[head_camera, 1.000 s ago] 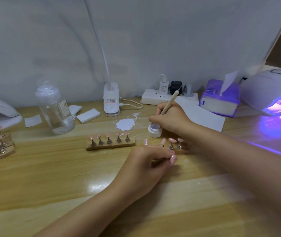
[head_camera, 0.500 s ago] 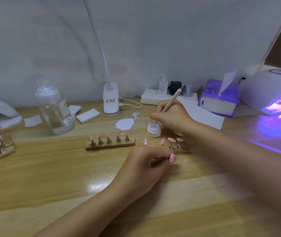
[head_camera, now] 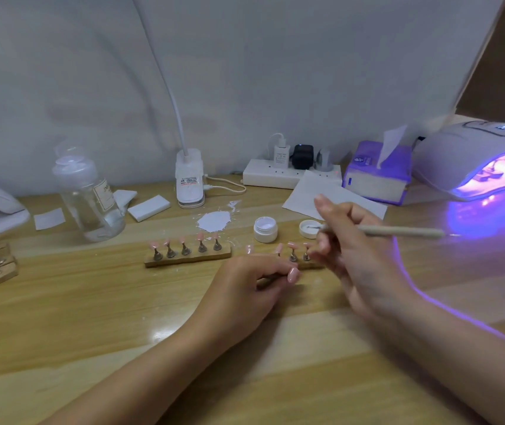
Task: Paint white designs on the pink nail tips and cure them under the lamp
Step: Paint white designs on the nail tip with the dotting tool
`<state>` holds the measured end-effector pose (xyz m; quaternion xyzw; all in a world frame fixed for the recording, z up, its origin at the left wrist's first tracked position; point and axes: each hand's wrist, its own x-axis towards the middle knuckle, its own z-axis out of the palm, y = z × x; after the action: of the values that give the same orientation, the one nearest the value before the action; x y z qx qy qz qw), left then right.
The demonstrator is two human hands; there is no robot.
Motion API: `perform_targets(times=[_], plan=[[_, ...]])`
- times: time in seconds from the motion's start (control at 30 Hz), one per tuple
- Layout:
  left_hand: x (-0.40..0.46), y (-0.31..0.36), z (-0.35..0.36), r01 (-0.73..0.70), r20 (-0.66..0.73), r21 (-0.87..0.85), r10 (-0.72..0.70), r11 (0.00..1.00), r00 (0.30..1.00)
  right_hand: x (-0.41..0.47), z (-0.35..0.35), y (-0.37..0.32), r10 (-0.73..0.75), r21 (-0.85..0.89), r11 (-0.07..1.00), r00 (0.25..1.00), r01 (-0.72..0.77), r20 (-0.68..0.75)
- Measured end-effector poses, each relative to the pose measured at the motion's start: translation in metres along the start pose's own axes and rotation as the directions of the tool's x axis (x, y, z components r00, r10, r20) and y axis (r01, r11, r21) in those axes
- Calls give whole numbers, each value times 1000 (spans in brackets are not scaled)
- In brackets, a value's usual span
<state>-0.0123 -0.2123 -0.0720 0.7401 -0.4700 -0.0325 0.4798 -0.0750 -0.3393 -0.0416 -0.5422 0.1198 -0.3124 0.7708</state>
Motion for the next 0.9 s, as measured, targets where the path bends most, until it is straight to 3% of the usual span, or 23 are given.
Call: perform_targets(times=[0.17, 0.33, 0.53, 0.9], plan=[[-1, -1, 0, -13, 7, 40, 12, 999, 1000, -8, -4, 8, -89, -107, 989, 992, 98, 86], [0, -2, -2, 35, 25, -59, -34, 998, 999, -7, -8, 12, -118, -187, 973, 989, 132, 84], [0, 0, -3, 58, 51, -167, -50, 984, 997, -8, -7, 15, -103, -179, 974, 978, 136, 179], [2, 1, -3, 19, 62, -141, -10, 990, 998, -5, -8, 21, -96, -248, 958, 977, 143, 191]])
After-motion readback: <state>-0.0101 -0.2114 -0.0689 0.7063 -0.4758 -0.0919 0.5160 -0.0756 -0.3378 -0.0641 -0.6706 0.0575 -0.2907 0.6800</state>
